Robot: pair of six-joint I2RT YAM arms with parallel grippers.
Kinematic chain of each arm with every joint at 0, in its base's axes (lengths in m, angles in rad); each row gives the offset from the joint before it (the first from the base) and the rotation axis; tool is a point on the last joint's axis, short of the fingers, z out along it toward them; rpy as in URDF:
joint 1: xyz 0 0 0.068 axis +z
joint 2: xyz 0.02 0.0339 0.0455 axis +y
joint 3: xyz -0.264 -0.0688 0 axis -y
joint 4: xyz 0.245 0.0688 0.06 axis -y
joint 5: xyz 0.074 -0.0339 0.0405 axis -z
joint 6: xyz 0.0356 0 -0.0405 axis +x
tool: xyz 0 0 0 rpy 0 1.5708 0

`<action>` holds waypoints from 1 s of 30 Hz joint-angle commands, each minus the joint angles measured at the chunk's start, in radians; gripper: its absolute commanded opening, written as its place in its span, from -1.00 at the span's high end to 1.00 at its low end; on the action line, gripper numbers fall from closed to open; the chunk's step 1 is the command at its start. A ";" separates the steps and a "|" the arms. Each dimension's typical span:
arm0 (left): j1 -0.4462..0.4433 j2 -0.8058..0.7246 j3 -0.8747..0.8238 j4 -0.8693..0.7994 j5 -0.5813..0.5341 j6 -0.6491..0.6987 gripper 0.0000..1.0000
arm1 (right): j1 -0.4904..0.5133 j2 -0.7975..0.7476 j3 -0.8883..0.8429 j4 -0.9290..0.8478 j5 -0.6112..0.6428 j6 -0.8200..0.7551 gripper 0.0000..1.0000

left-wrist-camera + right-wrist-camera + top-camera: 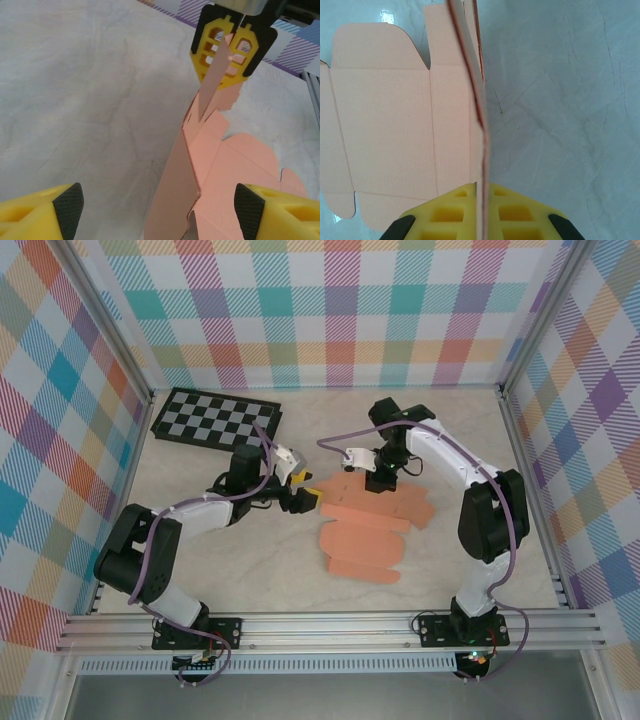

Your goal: Fold the paper box

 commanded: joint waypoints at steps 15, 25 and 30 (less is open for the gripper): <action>-0.033 0.033 0.119 -0.225 0.021 0.184 0.62 | 0.004 -0.035 -0.003 -0.009 -0.054 -0.029 0.82; -0.044 0.001 0.118 -0.207 0.012 0.101 1.00 | 0.001 -0.070 -0.019 0.093 -0.046 0.103 0.40; -0.043 -0.048 0.060 -0.099 -0.216 -0.196 1.00 | 0.003 -0.162 -0.078 0.288 0.065 0.329 -0.01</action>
